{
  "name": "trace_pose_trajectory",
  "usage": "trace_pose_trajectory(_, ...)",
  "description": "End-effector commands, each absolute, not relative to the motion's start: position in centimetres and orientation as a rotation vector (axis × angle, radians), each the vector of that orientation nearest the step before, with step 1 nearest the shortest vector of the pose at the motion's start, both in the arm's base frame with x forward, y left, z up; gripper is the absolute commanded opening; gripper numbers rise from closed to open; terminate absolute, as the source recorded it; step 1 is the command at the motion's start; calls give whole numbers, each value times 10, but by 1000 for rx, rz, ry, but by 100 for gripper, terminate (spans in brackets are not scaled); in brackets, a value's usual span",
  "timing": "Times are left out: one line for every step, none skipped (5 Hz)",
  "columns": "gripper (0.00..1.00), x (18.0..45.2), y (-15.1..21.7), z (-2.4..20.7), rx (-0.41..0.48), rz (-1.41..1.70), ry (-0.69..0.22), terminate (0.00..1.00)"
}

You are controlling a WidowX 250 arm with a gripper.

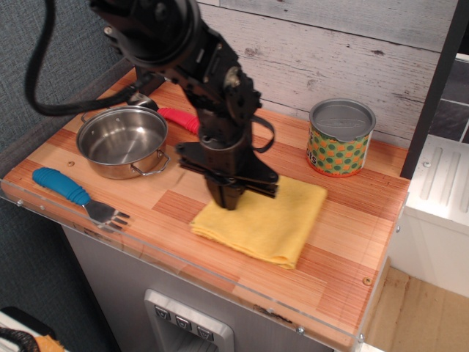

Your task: Move orange towel to front right corner of table

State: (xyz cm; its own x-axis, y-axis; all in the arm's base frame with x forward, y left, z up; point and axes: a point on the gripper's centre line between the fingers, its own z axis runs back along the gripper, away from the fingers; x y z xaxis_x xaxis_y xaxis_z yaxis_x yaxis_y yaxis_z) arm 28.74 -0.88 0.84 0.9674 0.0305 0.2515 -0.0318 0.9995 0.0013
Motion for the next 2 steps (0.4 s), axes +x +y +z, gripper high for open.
trace_pose_trajectory(0,278,-49,6,25,-79,-218,0)
trace_pose_trajectory(0,276,-60,5,3,-117,-196,0)
